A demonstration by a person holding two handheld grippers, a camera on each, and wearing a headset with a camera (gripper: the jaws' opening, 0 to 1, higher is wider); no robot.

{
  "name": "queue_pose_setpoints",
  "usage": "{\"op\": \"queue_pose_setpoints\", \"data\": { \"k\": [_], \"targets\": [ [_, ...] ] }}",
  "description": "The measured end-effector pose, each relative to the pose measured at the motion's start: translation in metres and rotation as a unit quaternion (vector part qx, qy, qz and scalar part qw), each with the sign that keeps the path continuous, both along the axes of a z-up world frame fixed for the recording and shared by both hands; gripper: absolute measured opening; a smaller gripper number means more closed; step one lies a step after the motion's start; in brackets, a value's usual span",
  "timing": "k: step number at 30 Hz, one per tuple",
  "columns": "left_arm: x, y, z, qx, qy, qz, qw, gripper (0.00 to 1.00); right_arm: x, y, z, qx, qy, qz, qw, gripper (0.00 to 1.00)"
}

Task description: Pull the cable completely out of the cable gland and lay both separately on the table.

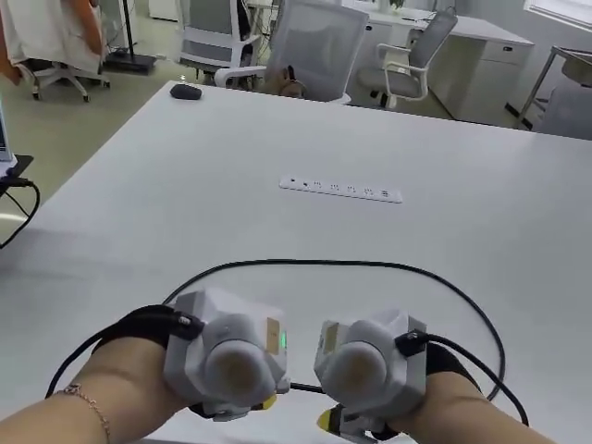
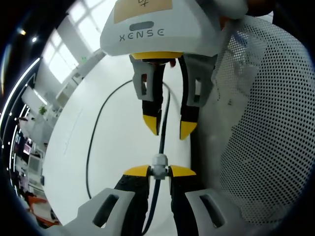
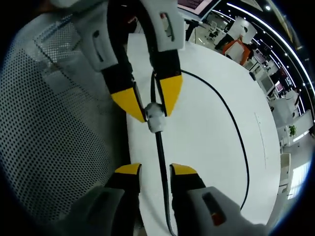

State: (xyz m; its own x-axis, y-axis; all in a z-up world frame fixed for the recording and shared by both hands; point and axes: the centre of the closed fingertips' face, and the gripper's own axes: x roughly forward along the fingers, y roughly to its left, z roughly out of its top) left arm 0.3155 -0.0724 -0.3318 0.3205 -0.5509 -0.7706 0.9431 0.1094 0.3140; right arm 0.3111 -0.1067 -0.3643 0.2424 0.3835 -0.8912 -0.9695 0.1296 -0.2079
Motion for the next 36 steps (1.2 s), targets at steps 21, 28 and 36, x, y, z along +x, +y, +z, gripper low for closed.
{"op": "queue_pose_setpoints", "data": {
  "k": [21,28,36],
  "targets": [
    [0.004,0.003,-0.003,0.006,0.0,0.009,0.9999,0.16,0.014,-0.051,-0.016,-0.083,0.016,-0.092,0.9922,0.05],
    [0.005,0.004,-0.002,0.006,-0.001,0.011,0.9999,0.16,0.011,-0.069,-0.02,-0.111,0.03,-0.123,0.9857,0.06],
    [0.005,0.005,-0.002,0.01,-0.003,0.011,0.9999,0.16,0.004,-0.039,-0.016,-0.074,0.022,-0.059,0.9952,0.17]
  ]
}}
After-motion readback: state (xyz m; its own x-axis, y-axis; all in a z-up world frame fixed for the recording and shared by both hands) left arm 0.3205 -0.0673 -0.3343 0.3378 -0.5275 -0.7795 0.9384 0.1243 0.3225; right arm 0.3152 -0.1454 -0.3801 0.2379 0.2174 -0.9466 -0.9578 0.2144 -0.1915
